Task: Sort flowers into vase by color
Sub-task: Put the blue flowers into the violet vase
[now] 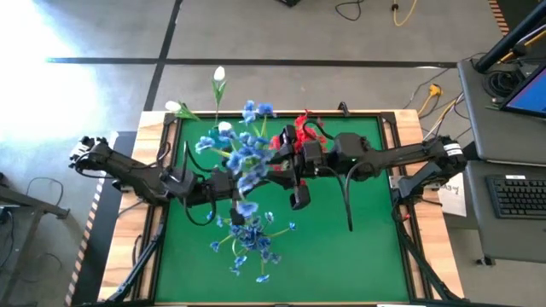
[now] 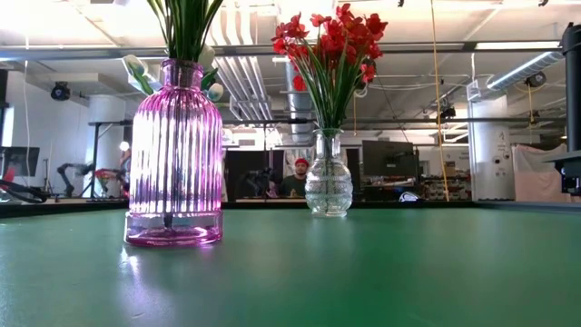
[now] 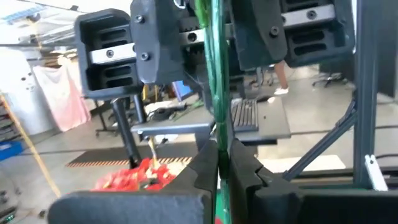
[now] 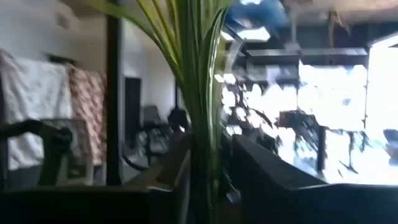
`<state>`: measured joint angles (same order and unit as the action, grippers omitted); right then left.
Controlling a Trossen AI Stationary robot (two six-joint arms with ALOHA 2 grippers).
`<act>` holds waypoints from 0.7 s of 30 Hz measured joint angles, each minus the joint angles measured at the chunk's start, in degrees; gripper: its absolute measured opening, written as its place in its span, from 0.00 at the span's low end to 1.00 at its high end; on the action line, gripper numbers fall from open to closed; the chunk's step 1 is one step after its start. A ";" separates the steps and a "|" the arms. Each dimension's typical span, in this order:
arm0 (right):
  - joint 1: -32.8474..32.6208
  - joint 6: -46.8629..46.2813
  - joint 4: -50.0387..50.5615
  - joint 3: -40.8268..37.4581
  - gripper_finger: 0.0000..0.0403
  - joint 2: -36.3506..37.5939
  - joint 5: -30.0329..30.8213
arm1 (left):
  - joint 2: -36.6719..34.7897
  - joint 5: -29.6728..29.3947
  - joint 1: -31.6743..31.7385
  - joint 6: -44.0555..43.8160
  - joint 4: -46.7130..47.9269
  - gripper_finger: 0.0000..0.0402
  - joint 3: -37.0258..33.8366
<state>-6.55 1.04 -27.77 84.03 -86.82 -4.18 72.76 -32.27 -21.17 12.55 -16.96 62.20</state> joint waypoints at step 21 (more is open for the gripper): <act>0.04 5.58 16.38 0.02 0.37 2.84 4.32 | -2.08 -4.75 -1.56 -2.57 7.33 0.00 -0.01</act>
<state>-6.50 6.62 -11.39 84.05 -83.99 0.14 70.67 -37.01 -22.73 9.98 -9.63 62.19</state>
